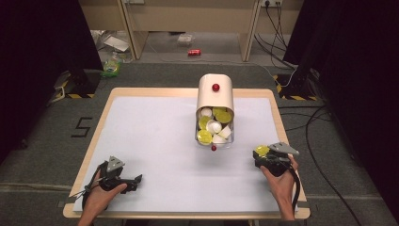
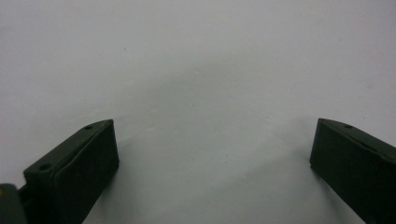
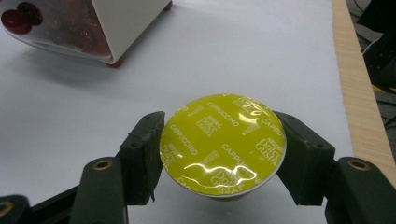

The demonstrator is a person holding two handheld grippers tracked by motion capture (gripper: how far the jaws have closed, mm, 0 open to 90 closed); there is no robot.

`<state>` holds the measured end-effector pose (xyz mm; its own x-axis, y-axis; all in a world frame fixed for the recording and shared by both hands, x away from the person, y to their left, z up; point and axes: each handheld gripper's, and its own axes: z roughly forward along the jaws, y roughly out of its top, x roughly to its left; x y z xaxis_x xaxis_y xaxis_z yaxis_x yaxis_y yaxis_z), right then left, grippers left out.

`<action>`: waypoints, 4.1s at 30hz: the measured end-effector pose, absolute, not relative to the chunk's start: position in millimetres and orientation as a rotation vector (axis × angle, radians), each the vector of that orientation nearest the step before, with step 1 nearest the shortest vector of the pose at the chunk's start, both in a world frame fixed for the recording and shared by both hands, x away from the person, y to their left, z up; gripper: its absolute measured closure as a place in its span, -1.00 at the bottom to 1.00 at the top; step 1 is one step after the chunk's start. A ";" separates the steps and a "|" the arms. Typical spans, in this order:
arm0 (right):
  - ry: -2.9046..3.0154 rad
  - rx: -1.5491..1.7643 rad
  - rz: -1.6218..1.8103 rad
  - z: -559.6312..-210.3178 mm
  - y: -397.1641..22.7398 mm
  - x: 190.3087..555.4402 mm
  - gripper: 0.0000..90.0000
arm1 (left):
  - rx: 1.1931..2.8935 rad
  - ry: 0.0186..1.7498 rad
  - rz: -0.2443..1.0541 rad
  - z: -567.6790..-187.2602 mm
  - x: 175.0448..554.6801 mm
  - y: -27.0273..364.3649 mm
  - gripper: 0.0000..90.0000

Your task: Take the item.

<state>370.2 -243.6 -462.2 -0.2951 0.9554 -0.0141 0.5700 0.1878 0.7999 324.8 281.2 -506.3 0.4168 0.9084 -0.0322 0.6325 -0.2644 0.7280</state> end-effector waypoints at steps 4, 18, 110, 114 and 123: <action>1.958 1.432 0.950 -465.8 -242.8 371.2 -0.14 | 2.000 1.303 0.524 -506.3 324.9 281.2 -0.99; 2.000 1.466 0.920 -478.4 -243.0 374.7 -0.14 | 1.999 1.303 0.524 -506.3 324.9 281.2 -0.99; 2.042 1.492 0.869 -484.7 -260.9 276.7 -0.63 | 1.999 1.303 0.525 -506.4 324.8 281.1 -0.99; 2.043 1.480 0.870 -484.7 -262.1 275.3 -0.63 | 2.000 1.303 0.525 -506.3 324.8 281.1 -0.99; 2.044 1.486 0.869 -485.5 -263.6 271.8 -0.63 | 2.000 1.302 0.525 -506.3 324.8 281.1 -0.99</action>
